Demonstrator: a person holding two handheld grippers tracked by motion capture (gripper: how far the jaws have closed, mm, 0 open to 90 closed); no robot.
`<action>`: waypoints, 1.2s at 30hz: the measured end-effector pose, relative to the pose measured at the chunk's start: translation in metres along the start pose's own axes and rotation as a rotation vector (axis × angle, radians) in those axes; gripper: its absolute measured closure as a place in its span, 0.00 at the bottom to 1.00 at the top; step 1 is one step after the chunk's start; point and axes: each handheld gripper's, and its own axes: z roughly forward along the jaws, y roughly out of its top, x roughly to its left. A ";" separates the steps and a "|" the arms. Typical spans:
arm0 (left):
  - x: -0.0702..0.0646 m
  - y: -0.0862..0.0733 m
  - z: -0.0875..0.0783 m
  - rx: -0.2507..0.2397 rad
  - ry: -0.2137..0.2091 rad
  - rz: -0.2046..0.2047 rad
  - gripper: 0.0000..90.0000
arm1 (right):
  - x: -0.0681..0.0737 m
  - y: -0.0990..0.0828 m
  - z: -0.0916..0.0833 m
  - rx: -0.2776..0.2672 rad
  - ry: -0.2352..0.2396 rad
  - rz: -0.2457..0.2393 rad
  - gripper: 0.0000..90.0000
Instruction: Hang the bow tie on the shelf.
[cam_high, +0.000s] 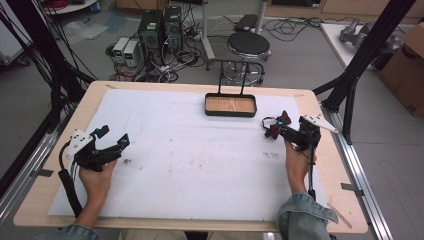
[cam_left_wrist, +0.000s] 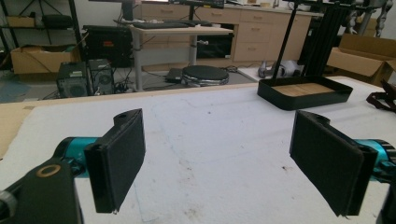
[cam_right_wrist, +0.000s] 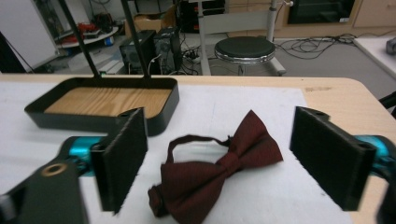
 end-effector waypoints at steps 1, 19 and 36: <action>0.000 0.000 0.000 0.003 -0.003 0.000 0.21 | 0.000 0.001 0.003 0.003 -0.002 0.008 0.23; 0.000 -0.001 0.000 0.006 -0.008 0.004 0.21 | -0.012 -0.007 0.055 0.180 -0.056 0.122 0.41; -0.001 0.000 0.001 0.004 -0.013 0.010 0.21 | -0.018 -0.018 0.066 0.244 -0.029 0.238 0.61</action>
